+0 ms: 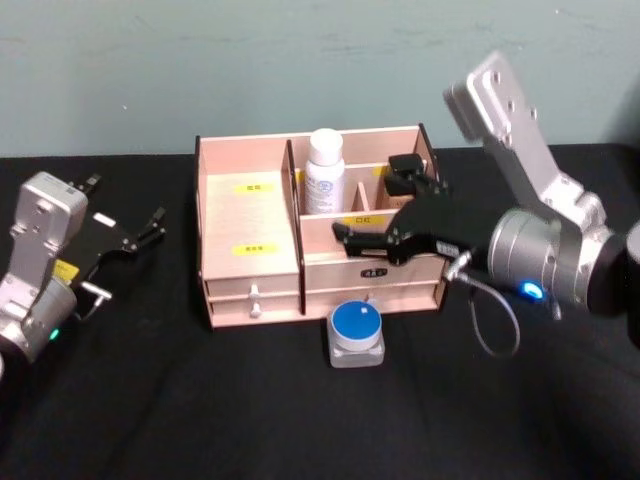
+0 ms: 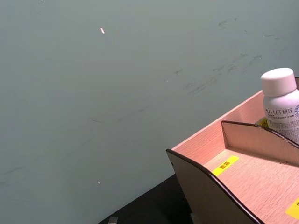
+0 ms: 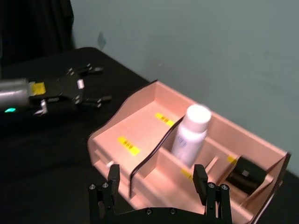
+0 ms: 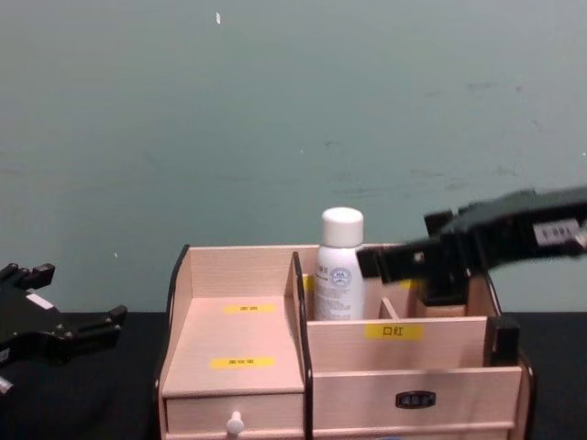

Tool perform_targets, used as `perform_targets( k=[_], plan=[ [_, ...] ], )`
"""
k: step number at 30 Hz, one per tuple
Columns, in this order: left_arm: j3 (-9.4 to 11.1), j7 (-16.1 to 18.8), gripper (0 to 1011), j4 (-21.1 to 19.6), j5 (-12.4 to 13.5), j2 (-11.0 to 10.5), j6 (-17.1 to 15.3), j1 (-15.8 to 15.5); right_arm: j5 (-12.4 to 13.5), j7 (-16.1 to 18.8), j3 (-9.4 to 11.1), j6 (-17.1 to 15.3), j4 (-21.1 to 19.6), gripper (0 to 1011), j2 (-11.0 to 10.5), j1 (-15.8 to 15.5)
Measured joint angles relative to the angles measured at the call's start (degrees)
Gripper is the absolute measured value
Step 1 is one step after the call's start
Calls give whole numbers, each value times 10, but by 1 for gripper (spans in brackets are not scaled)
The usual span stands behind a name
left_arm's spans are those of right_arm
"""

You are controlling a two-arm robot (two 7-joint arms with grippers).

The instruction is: Pick up the facial cleanser and watermelon frost from the table and place them into the tiered storage box.

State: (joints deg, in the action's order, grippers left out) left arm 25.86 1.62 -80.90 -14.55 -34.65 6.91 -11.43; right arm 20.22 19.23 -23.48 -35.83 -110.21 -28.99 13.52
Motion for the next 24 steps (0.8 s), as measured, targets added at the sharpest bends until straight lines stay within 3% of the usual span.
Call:
perform_targets(
  k=[3,4,12,24],
  plan=[
    [0,0,1001,0,0,0,0,0,0,-11,2,-11,-21,1000,-4,-24],
    [0,0,1001,0,0,0,0,0,0,-22,4,-22,-37,1000,-5,-46],
    [0,0,1001,0,0,0,0,0,-15,-63,19,-52,-70,1000,3,-107],
    [0,0,1001,0,0,0,0,0,-36,-81,17,-77,-84,1000,13,-153]
  ],
)
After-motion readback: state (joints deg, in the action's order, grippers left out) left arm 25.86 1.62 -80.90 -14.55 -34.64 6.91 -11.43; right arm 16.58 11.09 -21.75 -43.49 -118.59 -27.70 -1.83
